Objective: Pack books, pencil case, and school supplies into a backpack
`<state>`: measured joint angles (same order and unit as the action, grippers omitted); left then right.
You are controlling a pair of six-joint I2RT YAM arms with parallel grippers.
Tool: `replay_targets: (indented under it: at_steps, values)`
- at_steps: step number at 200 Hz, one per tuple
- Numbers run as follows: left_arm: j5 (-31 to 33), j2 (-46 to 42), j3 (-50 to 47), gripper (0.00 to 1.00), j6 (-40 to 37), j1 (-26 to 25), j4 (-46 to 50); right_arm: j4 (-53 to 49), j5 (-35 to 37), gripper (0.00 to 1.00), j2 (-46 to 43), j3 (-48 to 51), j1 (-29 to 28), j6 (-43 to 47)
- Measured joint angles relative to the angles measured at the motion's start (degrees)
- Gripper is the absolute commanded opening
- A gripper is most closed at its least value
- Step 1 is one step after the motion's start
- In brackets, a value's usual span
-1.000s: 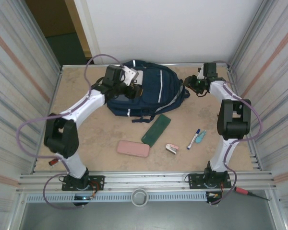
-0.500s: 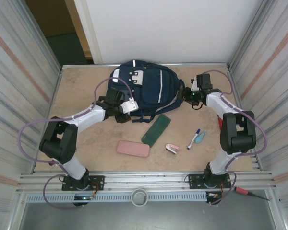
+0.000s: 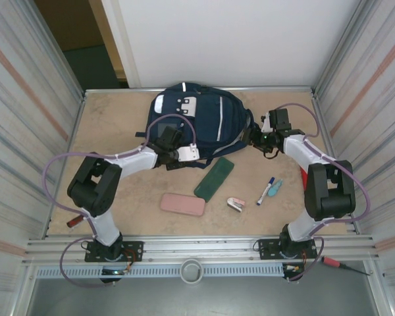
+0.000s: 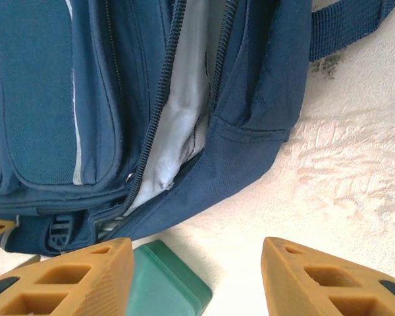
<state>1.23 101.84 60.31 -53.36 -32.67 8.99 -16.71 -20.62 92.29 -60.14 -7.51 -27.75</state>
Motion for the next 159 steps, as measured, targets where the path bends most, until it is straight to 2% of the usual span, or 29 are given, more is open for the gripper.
replay_targets:
  at_steps: [14, 62, 100, 135, 159]
  values:
    - [0.66, 1.20, 0.20, 0.40, -0.61, -0.11, -1.25, -0.04, -0.02, 0.53, -0.57, 0.66, -0.24, 0.00]
    - [2.93, 2.58, -0.68, 0.14, -2.03, -0.37, -5.03, -0.04, 0.00, 0.53, -2.23, 1.44, -0.52, 0.00]
    - [2.12, 1.33, -1.49, 0.02, -1.64, -0.28, -5.97, -0.09, 0.00, 0.53, -2.56, 1.57, -1.51, 0.00]
    - [-2.49, -1.44, -1.31, 0.00, 1.95, 1.62, -4.42, 2.32, 0.04, 0.53, -6.58, 4.44, -5.29, 1.07]
    - [-6.36, -2.89, 0.28, 0.00, 5.27, 3.21, -1.95, 6.49, 0.35, 0.53, -9.75, 7.30, -10.14, 2.93]
